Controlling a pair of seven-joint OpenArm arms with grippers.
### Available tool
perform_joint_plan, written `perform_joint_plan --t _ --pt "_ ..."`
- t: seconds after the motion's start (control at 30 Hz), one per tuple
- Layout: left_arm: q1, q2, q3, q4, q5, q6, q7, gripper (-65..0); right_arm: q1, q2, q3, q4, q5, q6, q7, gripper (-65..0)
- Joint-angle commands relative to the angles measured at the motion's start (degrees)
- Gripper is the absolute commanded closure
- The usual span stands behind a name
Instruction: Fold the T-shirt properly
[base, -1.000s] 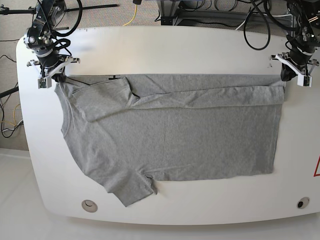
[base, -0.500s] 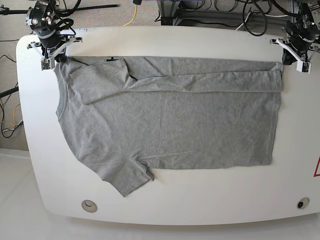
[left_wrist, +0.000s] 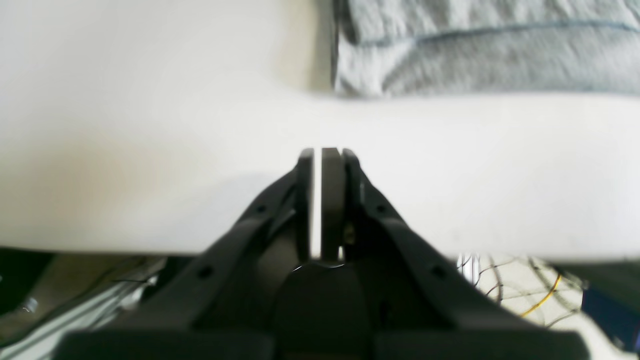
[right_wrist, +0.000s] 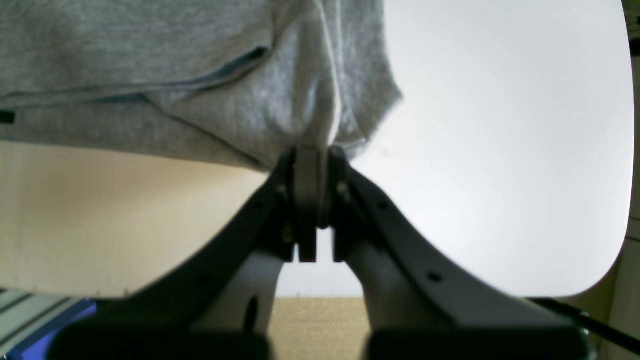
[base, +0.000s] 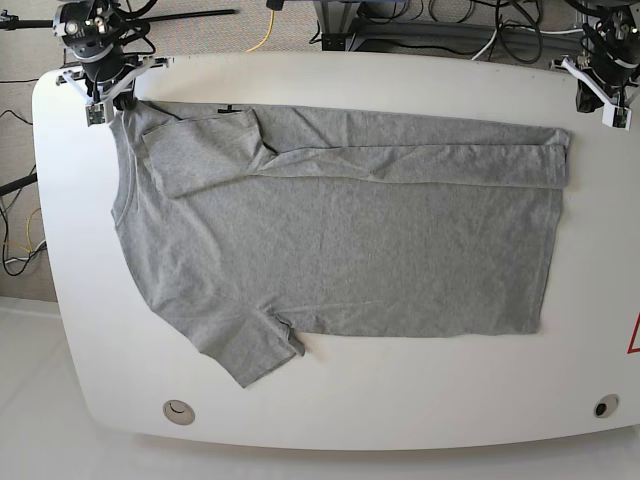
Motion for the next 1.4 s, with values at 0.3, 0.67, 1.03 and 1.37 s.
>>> perform_joint_plan --t 0.3,0.67,1.03,1.37 --pt "0.6 -0.7 -1.7 -0.2 -0.2 -0.8 -1.1 -0.3 -0.6 -0.6 -0.1 0.0 -0.4 0.0 0.5 -0.7" --pt "-4.4 1.1 -1.4 -1.5 0.7 -1.7 0.9 -19.7 0.4 -0.9 -0.5 0.3 -0.6 0.0 0.9 -0.6" --pt "-7.0 1.0 -0.5 -1.8 0.0 -1.9 2.7 -24.5 0.8 -0.6 -0.7 0.1 -0.7 0.0 0.9 -0.4" --pt "-8.5 2.0 -0.6 -1.3 0.1 -1.4 1.7 -5.9 1.3 -0.7 -0.8 0.3 -0.9 -0.1 1.2 -0.5"
